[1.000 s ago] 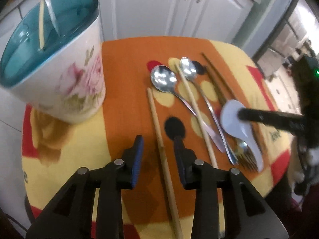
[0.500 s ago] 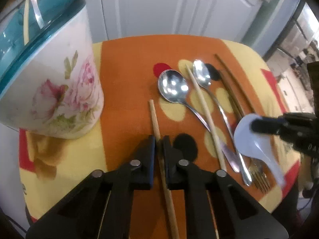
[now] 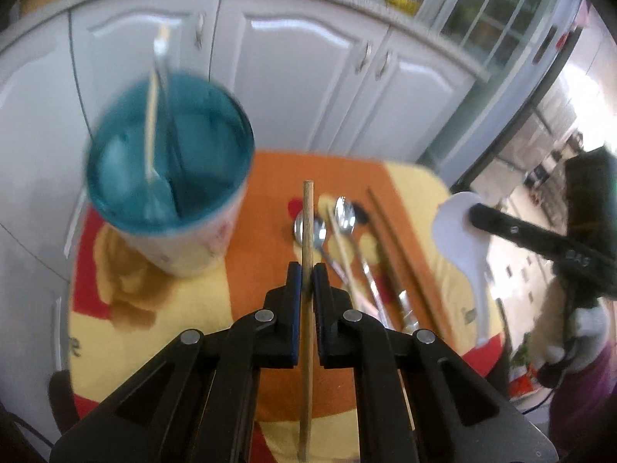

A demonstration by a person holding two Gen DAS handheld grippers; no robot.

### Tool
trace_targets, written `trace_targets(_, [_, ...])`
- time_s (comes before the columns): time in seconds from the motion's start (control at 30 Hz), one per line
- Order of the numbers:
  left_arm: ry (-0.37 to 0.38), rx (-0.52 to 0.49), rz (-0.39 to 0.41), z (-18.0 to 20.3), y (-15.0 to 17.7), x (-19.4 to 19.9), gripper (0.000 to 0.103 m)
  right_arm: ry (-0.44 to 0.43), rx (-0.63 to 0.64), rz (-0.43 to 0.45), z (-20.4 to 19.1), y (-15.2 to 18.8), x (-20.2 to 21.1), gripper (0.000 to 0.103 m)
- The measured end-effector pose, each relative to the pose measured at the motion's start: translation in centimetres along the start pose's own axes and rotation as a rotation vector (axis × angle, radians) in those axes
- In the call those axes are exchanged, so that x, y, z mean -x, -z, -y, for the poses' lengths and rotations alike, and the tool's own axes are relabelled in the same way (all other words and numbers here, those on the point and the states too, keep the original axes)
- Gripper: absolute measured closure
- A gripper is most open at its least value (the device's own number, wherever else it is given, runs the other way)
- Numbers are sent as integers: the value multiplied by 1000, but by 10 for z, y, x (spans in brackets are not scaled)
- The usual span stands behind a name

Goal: Organize utensils
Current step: 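Carry the chopstick in the left tool and white spoon in the right tool over the cup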

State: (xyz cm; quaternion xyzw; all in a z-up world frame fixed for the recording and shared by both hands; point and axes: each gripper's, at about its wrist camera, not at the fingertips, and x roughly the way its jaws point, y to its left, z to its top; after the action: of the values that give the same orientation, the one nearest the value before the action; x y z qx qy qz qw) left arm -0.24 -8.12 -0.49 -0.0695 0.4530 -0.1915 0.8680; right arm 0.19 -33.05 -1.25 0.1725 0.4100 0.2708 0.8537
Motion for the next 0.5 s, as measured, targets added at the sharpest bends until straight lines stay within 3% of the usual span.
trace_targets(0.27, [56, 55, 144, -22, -41, 72, 98, -59, 73, 81, -52, -41, -8, 100])
trace_targets(0.5, [49, 38, 221, -32, -66, 112, 99, -90, 134, 110, -90, -71, -27, 100])
